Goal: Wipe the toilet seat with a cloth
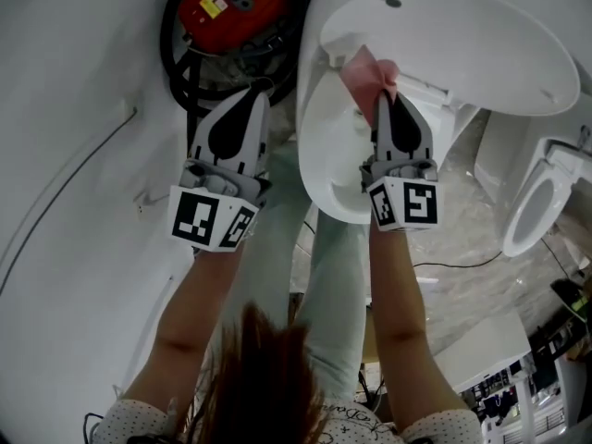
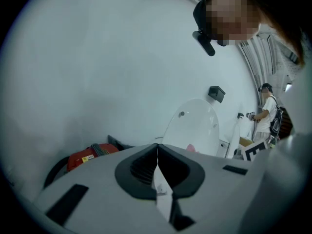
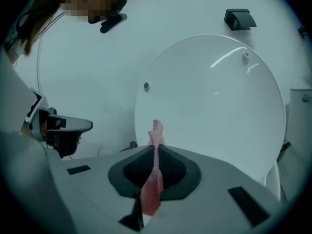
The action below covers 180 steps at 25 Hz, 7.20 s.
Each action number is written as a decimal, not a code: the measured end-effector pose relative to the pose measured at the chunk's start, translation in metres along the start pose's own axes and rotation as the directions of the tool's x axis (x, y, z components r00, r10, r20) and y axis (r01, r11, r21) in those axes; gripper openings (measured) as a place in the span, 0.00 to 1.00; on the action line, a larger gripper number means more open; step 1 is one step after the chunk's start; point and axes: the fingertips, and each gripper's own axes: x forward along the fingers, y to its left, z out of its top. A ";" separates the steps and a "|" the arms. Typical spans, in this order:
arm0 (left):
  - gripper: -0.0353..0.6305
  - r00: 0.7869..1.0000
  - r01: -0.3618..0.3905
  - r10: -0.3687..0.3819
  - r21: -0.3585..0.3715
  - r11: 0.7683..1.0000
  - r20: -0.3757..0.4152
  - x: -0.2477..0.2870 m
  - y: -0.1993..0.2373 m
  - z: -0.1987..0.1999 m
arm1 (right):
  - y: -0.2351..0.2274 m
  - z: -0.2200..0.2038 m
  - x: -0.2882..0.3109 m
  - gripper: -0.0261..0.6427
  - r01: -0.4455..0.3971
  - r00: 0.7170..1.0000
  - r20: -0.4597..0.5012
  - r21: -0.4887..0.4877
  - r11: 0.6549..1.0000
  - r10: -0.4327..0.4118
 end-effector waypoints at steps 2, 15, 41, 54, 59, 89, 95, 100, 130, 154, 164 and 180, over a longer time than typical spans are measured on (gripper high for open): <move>0.05 1.000 0.001 -0.001 -0.002 1.000 -0.002 0.006 0.004 -0.009 | -0.005 -0.021 0.011 0.09 0.008 1.000 -0.027 0.005 1.000 -0.007; 0.05 0.999 0.005 -0.007 -0.039 0.999 -0.048 0.012 0.011 -0.049 | -0.015 -0.100 0.044 0.09 0.044 0.990 -0.133 -0.024 0.999 -0.047; 0.05 0.993 -0.009 0.005 -0.032 0.999 -0.119 0.024 -0.002 -0.093 | -0.013 -0.159 0.076 0.09 -0.088 0.938 -0.347 -0.256 0.963 -0.006; 0.05 0.994 -0.032 0.028 -0.036 0.999 -0.107 0.023 -0.020 -0.091 | -0.020 -0.157 0.078 0.08 -0.283 0.901 -0.421 -0.391 0.876 0.103; 0.05 0.994 -0.045 0.040 -0.039 0.998 -0.102 0.022 -0.025 -0.092 | -0.033 -0.155 0.070 0.08 -0.284 0.905 -0.415 -0.415 0.864 0.098; 0.05 0.994 0.002 -0.007 -0.043 0.999 -0.108 0.030 -0.078 -0.105 | -0.111 -0.150 0.020 0.08 -0.258 0.906 -0.418 -0.423 0.869 0.065; 0.05 0.994 0.004 -0.009 -0.049 0.999 -0.113 0.035 -0.085 -0.110 | -0.126 -0.149 0.010 0.08 -0.272 0.904 -0.422 -0.436 0.858 0.072; 0.05 0.993 0.009 -0.015 -0.047 0.999 -0.114 0.040 -0.093 -0.112 | -0.144 -0.149 -0.001 0.08 -0.268 0.907 -0.416 -0.441 0.857 0.070; 0.05 0.997 -0.037 0.033 -0.067 0.997 -0.069 0.027 -0.125 -0.117 | -0.180 -0.165 -0.050 0.08 -0.384 0.832 -0.506 -0.229 0.895 0.227; 0.05 0.994 -0.109 0.108 -0.049 0.993 -0.025 0.003 -0.141 -0.111 | -0.184 -0.193 -0.099 0.08 -0.455 0.777 -0.572 -0.224 0.862 0.262; 0.05 0.991 -0.136 0.135 -0.053 0.989 -0.015 -0.005 -0.137 -0.108 | -0.181 -0.204 -0.117 0.08 -0.447 0.761 -0.596 -0.197 0.873 0.255; 0.05 0.988 -0.155 0.154 -0.049 0.987 -0.012 -0.022 -0.136 -0.107 | -0.173 -0.219 -0.140 0.08 -0.381 0.790 -0.602 -0.337 0.861 0.114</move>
